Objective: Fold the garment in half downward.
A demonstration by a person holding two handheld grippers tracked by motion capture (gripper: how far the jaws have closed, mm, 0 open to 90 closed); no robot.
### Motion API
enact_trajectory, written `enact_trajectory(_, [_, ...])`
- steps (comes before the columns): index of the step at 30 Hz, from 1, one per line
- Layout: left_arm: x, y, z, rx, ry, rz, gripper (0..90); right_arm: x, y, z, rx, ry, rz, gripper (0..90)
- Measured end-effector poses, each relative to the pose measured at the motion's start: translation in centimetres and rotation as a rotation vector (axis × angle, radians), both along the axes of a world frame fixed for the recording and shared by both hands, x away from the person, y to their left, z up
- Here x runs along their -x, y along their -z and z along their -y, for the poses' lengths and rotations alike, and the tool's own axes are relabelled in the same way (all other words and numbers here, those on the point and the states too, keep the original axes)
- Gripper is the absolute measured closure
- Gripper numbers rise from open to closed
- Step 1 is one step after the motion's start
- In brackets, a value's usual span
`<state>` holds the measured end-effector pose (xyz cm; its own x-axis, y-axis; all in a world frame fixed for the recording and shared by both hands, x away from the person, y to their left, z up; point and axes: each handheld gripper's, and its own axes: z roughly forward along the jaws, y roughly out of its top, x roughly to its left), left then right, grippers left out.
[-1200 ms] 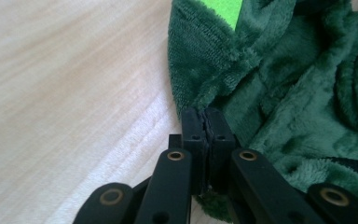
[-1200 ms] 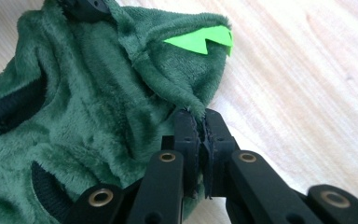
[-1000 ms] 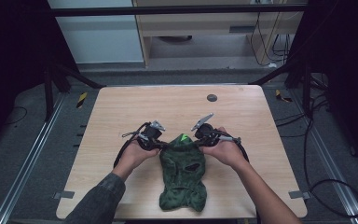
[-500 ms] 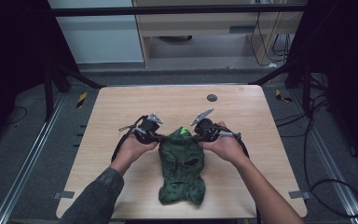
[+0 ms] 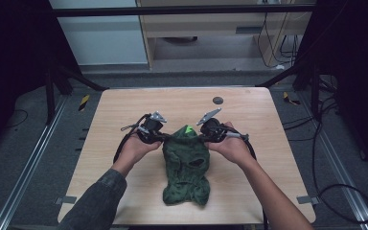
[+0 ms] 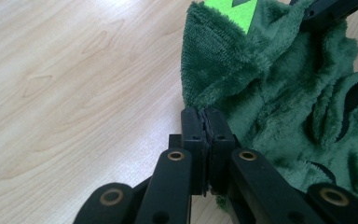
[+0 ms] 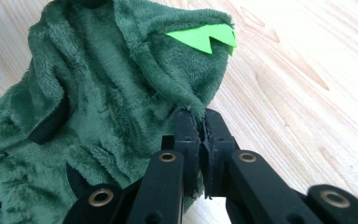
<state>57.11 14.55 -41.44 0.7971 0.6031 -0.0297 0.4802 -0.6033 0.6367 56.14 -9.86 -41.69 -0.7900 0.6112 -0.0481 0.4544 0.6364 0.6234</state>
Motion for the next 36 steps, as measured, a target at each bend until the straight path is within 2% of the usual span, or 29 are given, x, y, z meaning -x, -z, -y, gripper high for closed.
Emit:
enact_trajectory(17, [-0.3,-1.5,0.0,0.001,-0.003,0.032,88.5,-0.6,-1.9,0.0,0.007,0.001,0.033,85.9])
enact_trajectory(26, [-0.4,-1.8,-0.2,0.006,-0.007,0.037,88.5,-0.8,-2.3,-0.2,0.007,-0.003,0.042,85.9])
enact_trajectory(36, [-0.9,-2.8,-0.1,0.007,-0.019,0.058,88.5,-1.2,-3.3,-0.3,0.008,0.003,0.064,85.7])
